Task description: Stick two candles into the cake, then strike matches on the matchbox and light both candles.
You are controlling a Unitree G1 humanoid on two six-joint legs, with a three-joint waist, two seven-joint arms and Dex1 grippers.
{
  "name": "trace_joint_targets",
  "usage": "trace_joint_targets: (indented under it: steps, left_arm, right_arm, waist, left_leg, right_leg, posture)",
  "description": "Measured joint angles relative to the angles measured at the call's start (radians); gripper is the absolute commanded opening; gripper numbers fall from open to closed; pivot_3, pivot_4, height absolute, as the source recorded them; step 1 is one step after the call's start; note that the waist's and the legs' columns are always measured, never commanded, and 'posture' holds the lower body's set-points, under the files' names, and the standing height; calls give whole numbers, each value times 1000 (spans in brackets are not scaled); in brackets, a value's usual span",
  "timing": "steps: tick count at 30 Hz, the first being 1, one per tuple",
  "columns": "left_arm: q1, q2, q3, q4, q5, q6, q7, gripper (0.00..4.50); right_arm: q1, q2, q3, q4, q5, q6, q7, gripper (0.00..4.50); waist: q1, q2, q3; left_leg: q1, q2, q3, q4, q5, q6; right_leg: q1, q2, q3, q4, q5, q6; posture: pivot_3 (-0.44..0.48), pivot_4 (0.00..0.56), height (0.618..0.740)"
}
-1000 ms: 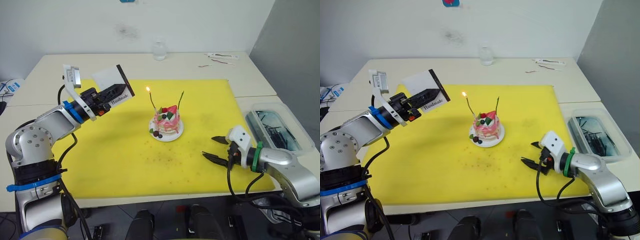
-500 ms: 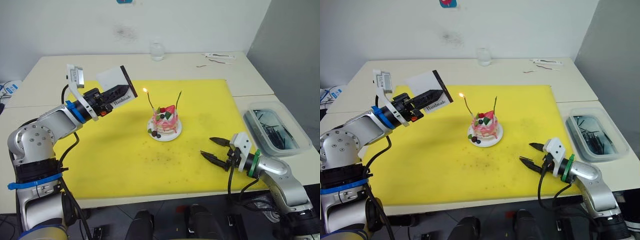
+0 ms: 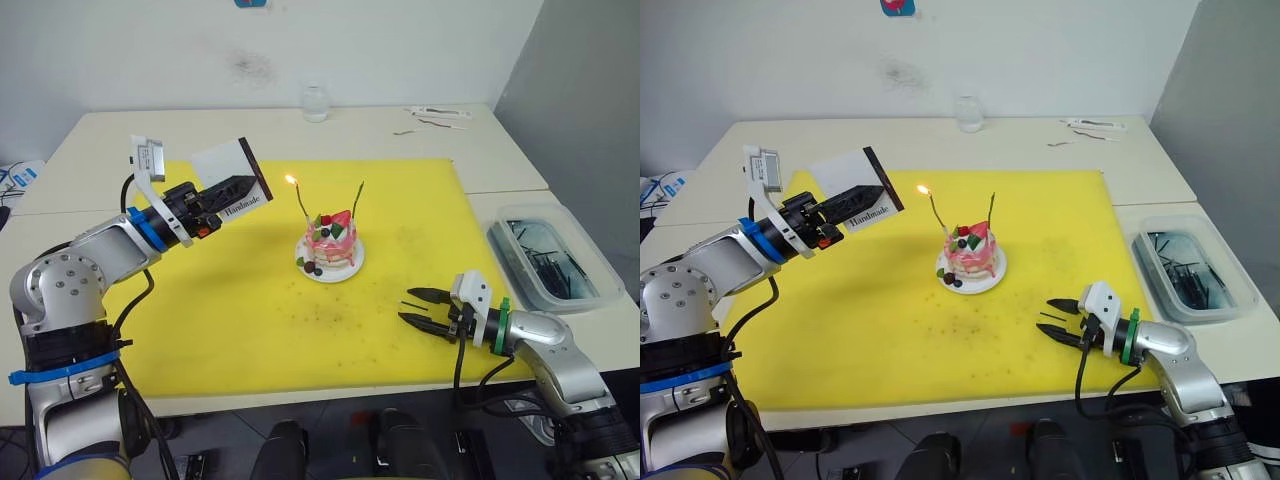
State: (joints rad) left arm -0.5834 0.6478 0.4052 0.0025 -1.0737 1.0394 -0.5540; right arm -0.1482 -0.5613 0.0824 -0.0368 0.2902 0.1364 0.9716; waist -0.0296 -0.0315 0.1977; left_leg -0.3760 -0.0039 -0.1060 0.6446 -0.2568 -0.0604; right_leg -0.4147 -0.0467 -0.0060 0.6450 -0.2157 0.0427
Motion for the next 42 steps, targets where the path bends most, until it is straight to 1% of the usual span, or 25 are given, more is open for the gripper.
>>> trace_joint_targets:
  steps: [1, 4, 6, 9, 10, 20, 23, 25, 28, 30, 31, 33, 35, 37, 40, 42]
  left_arm:
    - [6, 3, 1, -1, 0, 0, 0, 0]
    - [20, 11, 15, -1, -1, 0, 0, 0]
    - [21, 19, 24, -2, -2, 0, 1, 0]
    - [23, 21, 32, -5, -3, 0, 1, 0]
    - [24, 22, 33, -5, -3, 0, 1, 0]
    - [68, 29, 51, -17, -29, 25, -8, 0]
    - [85, 44, 52, -74, -96, 72, -40, 0]
    - [80, 74, 51, -124, -161, 114, -70, 0]
    - [50, 116, 10, -194, -223, 164, -121, 0]
    - [22, 127, -71, -249, -233, 191, -167, 0]
    - [7, 120, -131, -276, -220, 194, -188, 0]
    - [-8, 89, -277, -319, -152, 178, -223, 0]
    - [-7, 49, -367, -325, -82, 148, -230, 0]
    - [0, -12, -407, -325, -32, 106, -213, 0]
    - [63, -128, -449, -316, 11, 63, -163, 0]
    - [116, -166, -454, -306, 24, 61, -127, 0]
  right_arm:
    - [-2, 2, 0, 5, 0, -1, 0, 2501]
    - [-5, 2, 0, 19, 2, -10, 3, 1864]
    - [-5, 2, 0, 24, 5, -14, 8, 1176]
    - [-7, 2, 0, 29, 7, -16, 14, 85]
    - [-8, 2, 0, 31, 7, -17, 19, 32]
    - [-7, 4, -1, 31, 10, -17, 33, 32]
    - [-4, -1, -4, 29, 16, -12, 35, 32]
    - [0, -11, -4, 17, 19, -1, 36, 32]
    - [6, -42, -5, -14, 19, 21, 42, 32]
    - [16, -78, -8, -58, 20, 47, 50, 32]
    - [17, -93, -11, -84, 20, 62, 50, 32]
    - [9, -122, -23, -136, 21, 89, 49, 32]
    - [5, -142, -33, -174, 23, 114, 44, 32]
    - [7, -158, -37, -213, 23, 147, 29, 32]
    - [-1, -189, -45, -331, 34, 220, 4, 32]
    - [-12, -202, -52, -407, 51, 263, -9, 32]
  waist:
    - [0, 0, 0]
    - [0, 0, 0]
    - [0, 0, 0]
    - [0, 0, 0]
    - [0, 0, 0]
    - [0, 0, 0]
    - [0, 0, 0]
    - [0, 0, 0]
    - [2, 0, 0]
    - [3, 0, 0]
    - [4, 0, 0]
    - [3, 0, 0]
    - [1, 0, 0]
    - [-1, 0, 1]
    - [-1, 2, 1]
    - [-1, 2, 1]
  left_leg:
    - [1, 0, 0, 0, 0, 0]
    - [4, 0, 0, 0, 0, 0]
    - [6, 0, 0, 0, 0, 0]
    - [8, 0, 0, -1, 0, 0]
    - [9, 0, 0, -1, 0, 0]
    - [9, 0, 0, -2, 0, 0]
    - [9, 0, 0, -2, 0, 0]
    - [9, 0, 0, -2, 0, 0]
    - [9, 0, 0, -2, 0, 0]
    - [9, -1, 0, -2, 0, 0]
    - [8, -1, 0, -2, 0, 0]
    - [9, -1, 1, -2, 0, 0]
    - [9, 0, 1, -2, 0, 0]
    - [9, 0, 1, -3, 0, 0]
    - [8, 0, 1, -4, 0, 0]
    - [8, 0, 0, -4, 0, 0]
  right_leg:
    - [1, 0, 0, 0, 0, 0]
    - [4, 0, 0, 0, 0, 0]
    - [6, 0, 0, 0, -3, -4]
    - [8, 0, 0, 0, -3, -5]
    - [9, 0, 0, 0, -3, -5]
    - [9, 0, 0, -1, -3, -5]
    - [9, 0, 0, -1, -3, -5]
    - [8, 0, 0, -1, -4, -6]
    - [9, -1, 0, -1, -4, -6]
    - [9, -1, 0, -1, -5, -6]
    - [9, -1, 0, -1, -4, -6]
    - [9, -1, 1, -1, -4, -6]
    - [8, 0, 0, -1, -5, -7]
    - [8, 0, 1, -2, -5, -7]
    - [8, 0, 1, -2, -4, -5]
    - [8, 0, 0, -2, -4, -3]
  posture:
    - [0, 150, 740]
    - [0, 150, 740]
    - [0, 150, 740]
    - [0, 150, 740]
    - [0, 150, 740]
    - [0, 150, 740]
    - [0, 150, 740]
    - [0, 150, 740]
    - [0, 150, 740]
    - [0, 150, 740]
    - [0, 150, 740]
    - [0, 150, 740]
    - [0, 150, 740]
    - [0, 150, 740]
    - [0, 150, 740]
    - [0, 150, 740]
